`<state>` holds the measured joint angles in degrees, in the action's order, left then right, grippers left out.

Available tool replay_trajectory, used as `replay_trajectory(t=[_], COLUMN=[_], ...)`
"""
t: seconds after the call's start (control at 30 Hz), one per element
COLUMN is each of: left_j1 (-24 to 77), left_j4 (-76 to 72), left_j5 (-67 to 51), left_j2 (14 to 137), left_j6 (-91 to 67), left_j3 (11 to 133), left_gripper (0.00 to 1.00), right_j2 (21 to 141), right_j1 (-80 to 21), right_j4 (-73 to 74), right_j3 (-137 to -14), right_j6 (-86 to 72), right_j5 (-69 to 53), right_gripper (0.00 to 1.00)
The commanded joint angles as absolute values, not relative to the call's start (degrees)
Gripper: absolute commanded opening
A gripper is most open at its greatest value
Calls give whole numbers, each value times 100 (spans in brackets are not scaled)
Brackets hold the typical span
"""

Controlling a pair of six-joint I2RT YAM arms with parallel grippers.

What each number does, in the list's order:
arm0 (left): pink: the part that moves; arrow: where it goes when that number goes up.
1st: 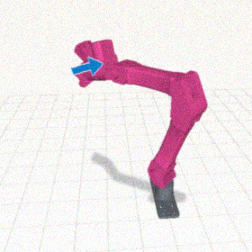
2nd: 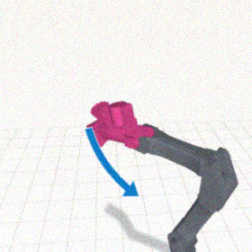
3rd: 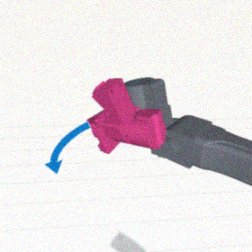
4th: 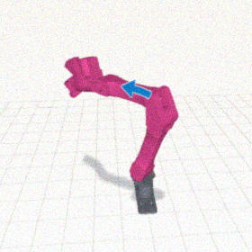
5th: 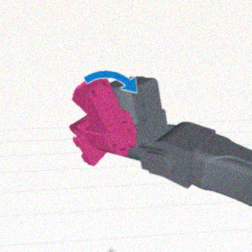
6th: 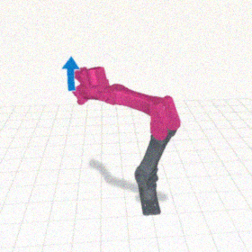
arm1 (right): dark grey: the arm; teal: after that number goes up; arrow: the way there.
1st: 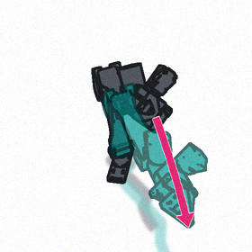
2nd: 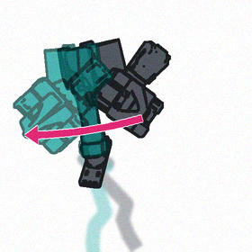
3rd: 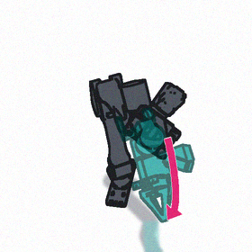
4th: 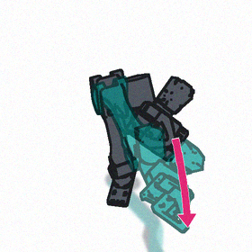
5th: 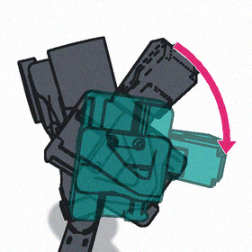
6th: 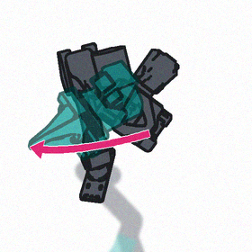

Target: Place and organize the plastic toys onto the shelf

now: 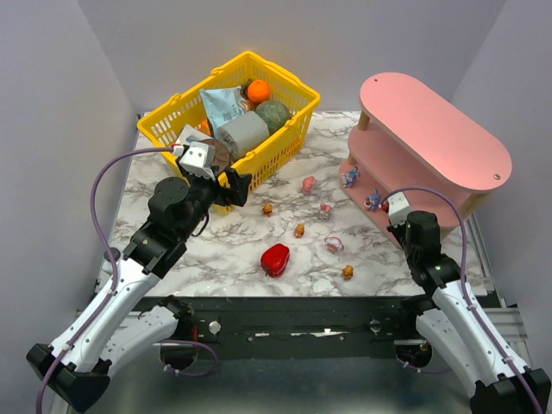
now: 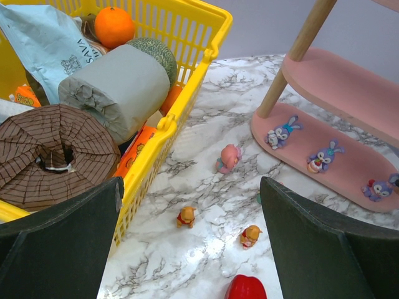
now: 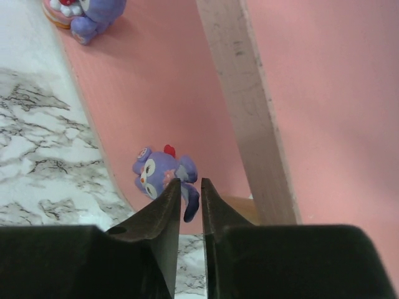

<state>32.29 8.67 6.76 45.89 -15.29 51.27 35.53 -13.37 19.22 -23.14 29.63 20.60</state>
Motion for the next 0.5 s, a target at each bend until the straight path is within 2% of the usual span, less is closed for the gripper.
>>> replay_trajectory(t=[0.0,0.13,0.17,0.47], left_j1=[3190,3190,3190,3190], left_j4=[721,721,721,729], left_j5=[580,589,589,545], left_j2=[4623,4605,4623,4667], left_j6=[-1547,-1547,-1556,-1556], left_j3=[5133,5124,5133,5194], left_gripper=[99,99,99,99], right_j2=[3480,3445,3428,3244], right_j1=[-1266,-1266,-1274,-1274], right_j4=[1819,1811,1811,1819], right_j3=[-2224,-2250,-2259,-2443], right_j6=[2962,2953,2953,2813], right_j5=[2074,2092,2109,1907], right_gripper=[28,31,35,54])
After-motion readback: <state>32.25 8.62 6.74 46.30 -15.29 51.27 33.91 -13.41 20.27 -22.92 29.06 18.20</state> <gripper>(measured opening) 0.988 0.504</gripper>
